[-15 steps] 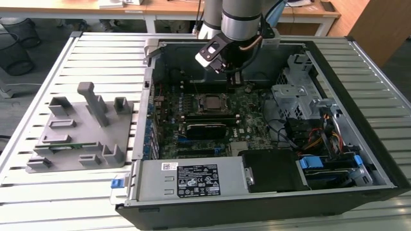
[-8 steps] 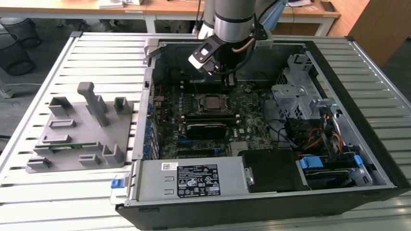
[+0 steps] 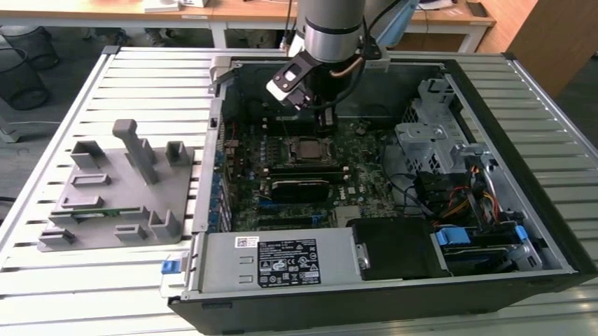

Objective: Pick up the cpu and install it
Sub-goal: 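Close the cpu cover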

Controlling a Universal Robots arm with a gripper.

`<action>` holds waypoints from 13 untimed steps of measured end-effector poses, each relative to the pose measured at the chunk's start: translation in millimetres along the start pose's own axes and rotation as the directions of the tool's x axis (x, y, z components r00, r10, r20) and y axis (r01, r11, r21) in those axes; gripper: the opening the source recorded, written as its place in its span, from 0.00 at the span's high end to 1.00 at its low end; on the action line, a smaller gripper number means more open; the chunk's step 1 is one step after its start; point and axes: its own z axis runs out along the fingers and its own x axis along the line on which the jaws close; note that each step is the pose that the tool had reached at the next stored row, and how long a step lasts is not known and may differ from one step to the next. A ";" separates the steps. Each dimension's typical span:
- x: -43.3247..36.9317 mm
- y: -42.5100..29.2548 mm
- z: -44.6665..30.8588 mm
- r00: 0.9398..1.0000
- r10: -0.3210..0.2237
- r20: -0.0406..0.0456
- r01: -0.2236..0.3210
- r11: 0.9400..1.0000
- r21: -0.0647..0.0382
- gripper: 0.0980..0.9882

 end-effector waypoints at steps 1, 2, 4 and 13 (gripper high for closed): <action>-0.4 -1.3 0.8 1.000 -0.004 0.000 0.004 1.000 0.000 0.99; -0.8 -2.9 2.0 1.000 -0.008 0.000 0.008 1.000 0.000 0.99; -1.5 -7.8 4.7 1.000 -0.014 0.000 0.014 1.000 0.000 0.99; -1.6 -34.4 15.2 1.000 -0.018 -0.001 0.018 1.000 -0.004 0.99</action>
